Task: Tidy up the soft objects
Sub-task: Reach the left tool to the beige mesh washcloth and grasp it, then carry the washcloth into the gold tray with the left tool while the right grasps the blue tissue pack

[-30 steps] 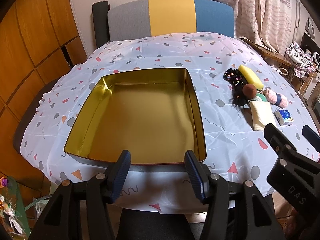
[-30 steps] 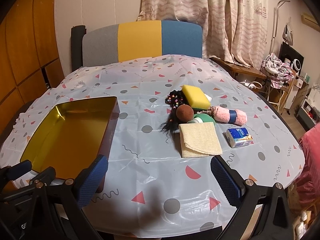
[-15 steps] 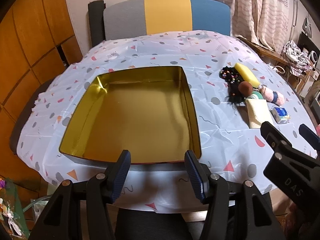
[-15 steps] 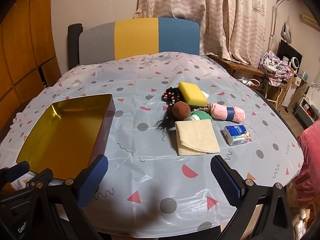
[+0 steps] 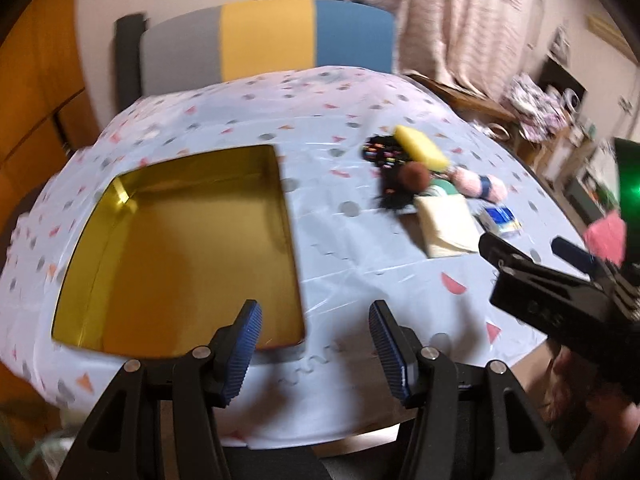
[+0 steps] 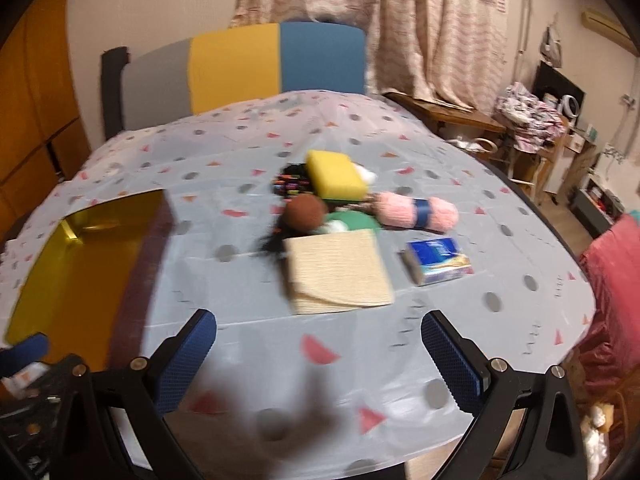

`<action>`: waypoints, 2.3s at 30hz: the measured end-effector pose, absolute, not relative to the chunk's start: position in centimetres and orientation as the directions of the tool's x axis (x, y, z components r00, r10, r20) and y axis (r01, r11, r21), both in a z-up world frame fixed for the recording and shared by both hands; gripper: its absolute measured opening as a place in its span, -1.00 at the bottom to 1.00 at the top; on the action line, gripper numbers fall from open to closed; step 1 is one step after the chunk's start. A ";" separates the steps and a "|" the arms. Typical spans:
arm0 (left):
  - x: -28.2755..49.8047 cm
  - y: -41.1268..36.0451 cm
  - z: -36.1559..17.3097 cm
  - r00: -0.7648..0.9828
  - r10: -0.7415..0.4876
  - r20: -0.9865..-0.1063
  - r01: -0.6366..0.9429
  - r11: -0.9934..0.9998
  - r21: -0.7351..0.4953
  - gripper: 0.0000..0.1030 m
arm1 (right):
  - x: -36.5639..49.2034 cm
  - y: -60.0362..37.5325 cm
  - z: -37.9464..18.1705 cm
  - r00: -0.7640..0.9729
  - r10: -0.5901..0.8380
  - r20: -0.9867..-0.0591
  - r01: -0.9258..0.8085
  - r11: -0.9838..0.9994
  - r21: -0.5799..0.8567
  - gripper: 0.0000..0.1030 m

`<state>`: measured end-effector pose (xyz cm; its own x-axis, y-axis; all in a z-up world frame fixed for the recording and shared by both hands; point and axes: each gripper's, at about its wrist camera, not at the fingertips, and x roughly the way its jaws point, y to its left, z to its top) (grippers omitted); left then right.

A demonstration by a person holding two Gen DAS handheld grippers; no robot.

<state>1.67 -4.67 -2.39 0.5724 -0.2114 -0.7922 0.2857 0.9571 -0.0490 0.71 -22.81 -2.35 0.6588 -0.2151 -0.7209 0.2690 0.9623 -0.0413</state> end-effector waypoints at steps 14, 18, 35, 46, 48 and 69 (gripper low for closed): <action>7.0 -14.7 -5.1 0.379 -0.447 -0.810 0.455 0.852 -0.258 0.10 | -0.8 -35.2 -5.3 0.527 -0.427 -0.735 0.515 0.849 -0.124 1.00; 8.4 -16.9 -6.2 0.371 -0.441 -0.817 0.469 0.849 -0.245 0.10 | -1.1 -36.4 -5.8 0.513 -0.420 -0.749 0.527 0.843 -0.113 1.00; 15.4 -22.2 -11.6 0.356 -0.537 -0.765 0.524 0.792 -0.312 1.00 | -1.5 -38.3 -6.7 0.502 -0.395 -0.769 0.560 0.826 -0.058 1.00; 15.5 -23.4 -13.5 0.293 -0.538 -0.791 0.553 0.770 -0.319 0.11 | -0.7 -38.4 -7.2 0.575 -0.381 -0.724 0.512 0.858 -0.045 1.00; 15.7 -23.0 -13.5 0.296 -0.527 -0.797 0.528 0.785 -0.324 -0.08 | -0.2 -38.5 -7.3 0.596 -0.368 -0.713 0.496 0.868 -0.033 1.00; 12.7 -16.7 -10.5 0.253 -0.661 -0.706 0.520 0.708 -0.477 -0.76 | 9.1 -39.9 -11.4 0.603 -0.351 -0.716 0.392 0.912 -0.117 0.84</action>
<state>12.74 -16.65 -10.46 0.2527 -0.6614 -0.7062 0.5203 0.7083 -0.4772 9.10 -39.91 -11.38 0.6030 -0.3508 -0.7164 0.3922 0.9124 -0.1166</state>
